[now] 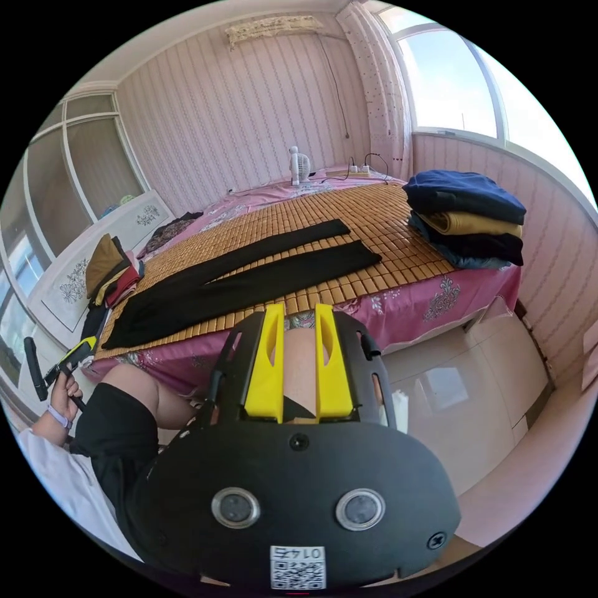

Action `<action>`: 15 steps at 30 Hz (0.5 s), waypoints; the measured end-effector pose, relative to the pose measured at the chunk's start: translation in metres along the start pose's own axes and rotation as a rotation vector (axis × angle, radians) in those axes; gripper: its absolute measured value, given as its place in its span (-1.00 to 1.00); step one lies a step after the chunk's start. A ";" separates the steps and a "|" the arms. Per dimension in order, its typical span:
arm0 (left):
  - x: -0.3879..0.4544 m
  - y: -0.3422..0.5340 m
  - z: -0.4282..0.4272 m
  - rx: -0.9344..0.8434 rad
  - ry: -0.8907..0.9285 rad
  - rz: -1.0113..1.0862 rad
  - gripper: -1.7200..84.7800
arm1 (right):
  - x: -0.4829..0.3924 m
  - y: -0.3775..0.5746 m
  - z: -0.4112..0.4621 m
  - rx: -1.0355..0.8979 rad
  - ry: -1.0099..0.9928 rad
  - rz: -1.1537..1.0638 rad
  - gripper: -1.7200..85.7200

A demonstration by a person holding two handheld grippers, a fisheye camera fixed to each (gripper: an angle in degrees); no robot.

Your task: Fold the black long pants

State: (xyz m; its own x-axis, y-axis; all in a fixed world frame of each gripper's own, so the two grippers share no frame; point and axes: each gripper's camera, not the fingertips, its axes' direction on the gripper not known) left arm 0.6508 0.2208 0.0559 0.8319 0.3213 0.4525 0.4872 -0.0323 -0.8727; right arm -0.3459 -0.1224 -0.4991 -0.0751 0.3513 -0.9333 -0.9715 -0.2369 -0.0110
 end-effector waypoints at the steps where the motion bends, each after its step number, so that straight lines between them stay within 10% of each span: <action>1: 0.001 0.002 -0.010 0.023 -0.009 0.010 -0.98 | -0.002 0.002 0.000 -0.012 0.018 -0.015 -0.78; 15: -0.068 0.028 -0.119 0.367 0.116 -0.294 -0.98 | 0.009 -0.002 -0.013 0.016 0.114 0.007 -0.81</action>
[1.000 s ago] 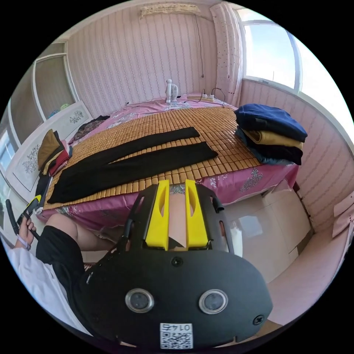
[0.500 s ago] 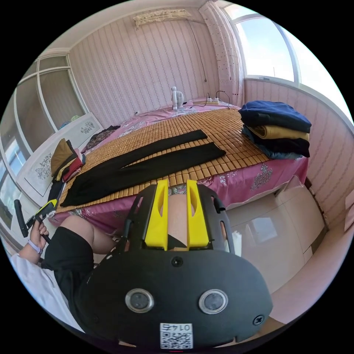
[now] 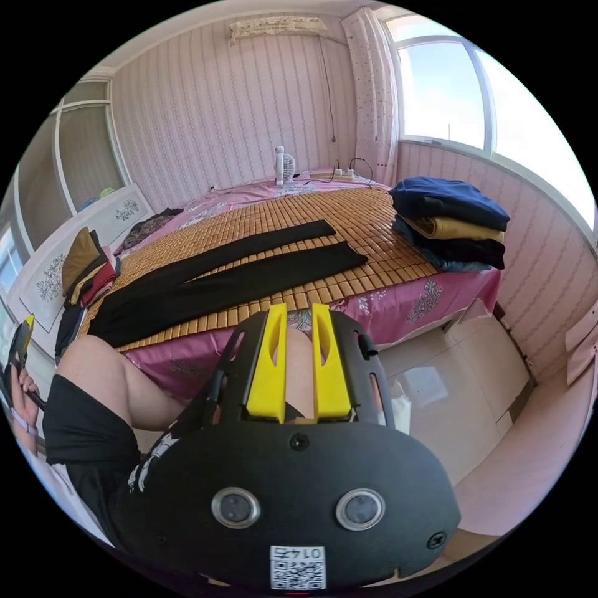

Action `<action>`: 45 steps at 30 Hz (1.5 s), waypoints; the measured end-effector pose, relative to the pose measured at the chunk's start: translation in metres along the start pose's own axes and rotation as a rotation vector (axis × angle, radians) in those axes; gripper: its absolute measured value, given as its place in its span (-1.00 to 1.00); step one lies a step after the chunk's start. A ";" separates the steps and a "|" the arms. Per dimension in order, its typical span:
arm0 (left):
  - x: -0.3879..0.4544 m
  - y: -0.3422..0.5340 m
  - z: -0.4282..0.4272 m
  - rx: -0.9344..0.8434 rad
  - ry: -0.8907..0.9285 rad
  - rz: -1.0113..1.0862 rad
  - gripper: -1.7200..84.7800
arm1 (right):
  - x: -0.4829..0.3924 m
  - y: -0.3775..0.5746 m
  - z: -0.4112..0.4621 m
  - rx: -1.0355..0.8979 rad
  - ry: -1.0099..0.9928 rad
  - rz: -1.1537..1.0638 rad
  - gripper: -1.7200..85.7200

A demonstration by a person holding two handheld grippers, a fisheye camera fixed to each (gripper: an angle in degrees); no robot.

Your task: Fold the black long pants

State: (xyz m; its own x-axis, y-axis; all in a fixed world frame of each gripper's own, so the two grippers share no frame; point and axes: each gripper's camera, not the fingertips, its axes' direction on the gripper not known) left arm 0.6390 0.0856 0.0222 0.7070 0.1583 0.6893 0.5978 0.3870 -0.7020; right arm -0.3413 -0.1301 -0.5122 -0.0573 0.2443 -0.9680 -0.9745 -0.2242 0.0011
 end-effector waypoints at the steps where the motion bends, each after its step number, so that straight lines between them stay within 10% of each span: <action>1: -0.012 0.001 -0.006 -0.002 -0.030 -0.021 -0.98 | 0.004 -0.001 0.001 -0.004 -0.004 0.005 -0.81; 18: -0.141 0.056 -0.039 -0.077 -0.249 -0.242 -0.77 | 0.061 -0.016 0.017 -0.002 -0.095 0.030 -0.77; 45: -0.365 0.068 0.215 -0.385 -0.766 -0.491 -0.70 | 0.162 -0.165 0.226 -0.166 -0.016 0.061 -0.67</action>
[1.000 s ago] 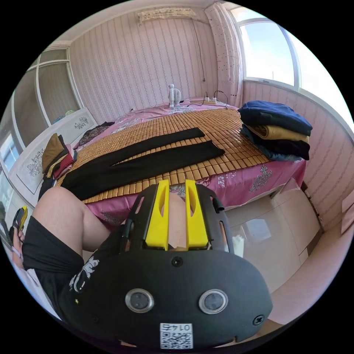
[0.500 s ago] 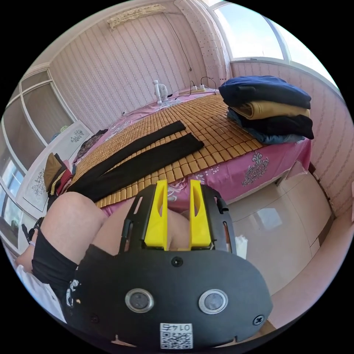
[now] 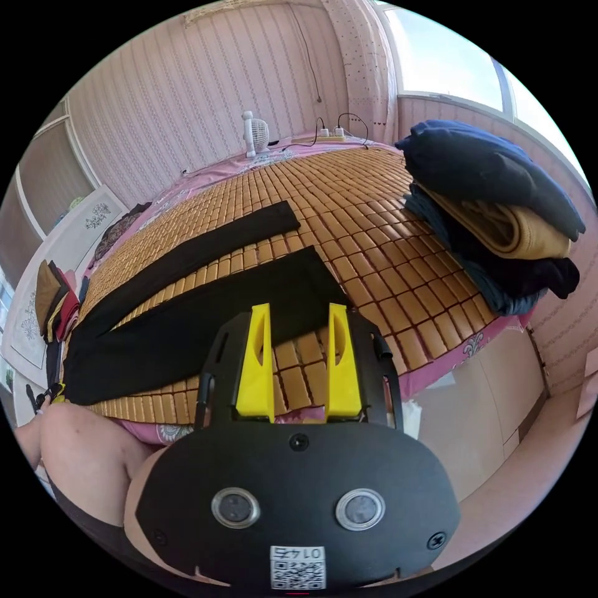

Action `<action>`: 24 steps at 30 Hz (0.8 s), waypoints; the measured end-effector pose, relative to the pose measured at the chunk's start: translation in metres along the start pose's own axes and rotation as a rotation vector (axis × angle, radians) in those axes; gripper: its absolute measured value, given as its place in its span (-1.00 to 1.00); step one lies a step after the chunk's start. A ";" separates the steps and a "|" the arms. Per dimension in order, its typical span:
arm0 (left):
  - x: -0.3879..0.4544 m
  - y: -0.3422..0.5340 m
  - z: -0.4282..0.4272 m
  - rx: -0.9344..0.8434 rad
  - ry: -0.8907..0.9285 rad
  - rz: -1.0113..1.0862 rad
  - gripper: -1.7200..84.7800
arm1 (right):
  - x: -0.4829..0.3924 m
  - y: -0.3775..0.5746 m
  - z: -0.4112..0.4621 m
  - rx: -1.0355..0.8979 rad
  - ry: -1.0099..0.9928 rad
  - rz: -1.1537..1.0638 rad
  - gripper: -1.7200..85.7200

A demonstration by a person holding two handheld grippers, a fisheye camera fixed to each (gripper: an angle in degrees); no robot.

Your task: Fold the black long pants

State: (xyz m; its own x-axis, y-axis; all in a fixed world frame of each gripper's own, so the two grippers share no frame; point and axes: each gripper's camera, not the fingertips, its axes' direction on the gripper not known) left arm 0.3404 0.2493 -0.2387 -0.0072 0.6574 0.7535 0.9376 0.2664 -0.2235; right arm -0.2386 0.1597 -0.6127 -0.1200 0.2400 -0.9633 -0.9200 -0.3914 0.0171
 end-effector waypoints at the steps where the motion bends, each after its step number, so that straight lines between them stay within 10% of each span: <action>1: 0.003 0.002 0.004 0.012 -0.018 0.036 -0.70 | -0.004 -0.002 0.004 0.013 0.023 -0.006 -0.69; 9: -0.030 0.005 0.011 -0.014 0.187 0.036 -0.68 | 0.010 -0.013 -0.003 0.044 0.078 0.089 -0.72; 17: -0.027 0.010 0.046 -0.014 0.014 0.023 -0.64 | 0.008 -0.014 0.025 -0.001 0.172 -0.013 -0.88; 24: -0.002 -0.004 0.056 -0.097 0.056 0.171 -0.95 | 0.010 -0.020 0.027 -0.032 0.111 -0.055 -0.95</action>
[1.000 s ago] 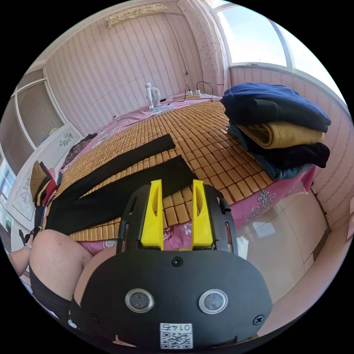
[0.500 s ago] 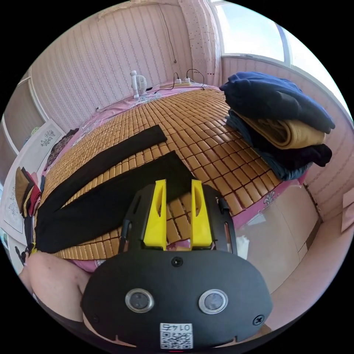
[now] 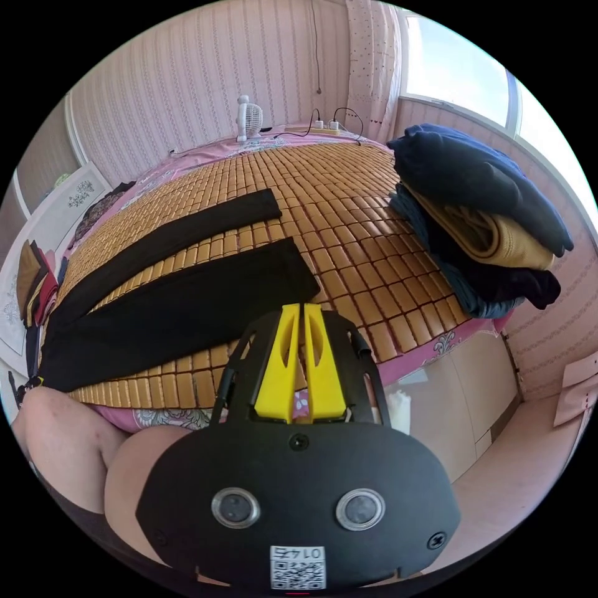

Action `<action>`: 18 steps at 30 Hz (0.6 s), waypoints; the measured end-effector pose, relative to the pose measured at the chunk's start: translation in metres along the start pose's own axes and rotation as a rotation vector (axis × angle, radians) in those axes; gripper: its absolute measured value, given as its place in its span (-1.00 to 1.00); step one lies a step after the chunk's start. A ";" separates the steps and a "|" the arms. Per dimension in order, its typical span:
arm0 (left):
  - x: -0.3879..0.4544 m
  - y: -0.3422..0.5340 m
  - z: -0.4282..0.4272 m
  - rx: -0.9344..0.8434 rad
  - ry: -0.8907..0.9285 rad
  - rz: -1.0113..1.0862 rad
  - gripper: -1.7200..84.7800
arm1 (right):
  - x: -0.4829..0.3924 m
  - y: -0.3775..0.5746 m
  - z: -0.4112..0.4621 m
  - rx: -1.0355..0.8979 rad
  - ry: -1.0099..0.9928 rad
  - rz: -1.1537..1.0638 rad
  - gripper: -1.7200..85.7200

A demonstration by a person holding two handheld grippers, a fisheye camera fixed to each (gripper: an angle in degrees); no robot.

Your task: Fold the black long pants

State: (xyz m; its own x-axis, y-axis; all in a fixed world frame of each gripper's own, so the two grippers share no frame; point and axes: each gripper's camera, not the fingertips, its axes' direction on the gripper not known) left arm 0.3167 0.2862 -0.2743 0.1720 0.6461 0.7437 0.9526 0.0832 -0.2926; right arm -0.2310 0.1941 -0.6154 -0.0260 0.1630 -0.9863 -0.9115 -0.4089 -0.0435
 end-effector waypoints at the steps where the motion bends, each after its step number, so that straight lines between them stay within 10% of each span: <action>1: 0.002 -0.002 -0.001 -0.012 -0.006 0.014 -0.97 | 0.001 -0.001 -0.005 0.014 -0.005 -0.006 -0.95; 18: 0.097 -0.132 -0.053 0.292 0.246 0.153 -0.96 | -0.018 -0.182 0.027 -0.013 -0.123 0.047 -0.89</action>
State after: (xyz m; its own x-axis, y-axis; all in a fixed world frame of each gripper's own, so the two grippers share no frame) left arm 0.2207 0.2972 -0.1316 0.3945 0.4699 0.7897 0.8062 0.2353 -0.5428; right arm -0.0757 0.2898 -0.5852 -0.1195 0.2517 -0.9604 -0.9028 -0.4300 -0.0004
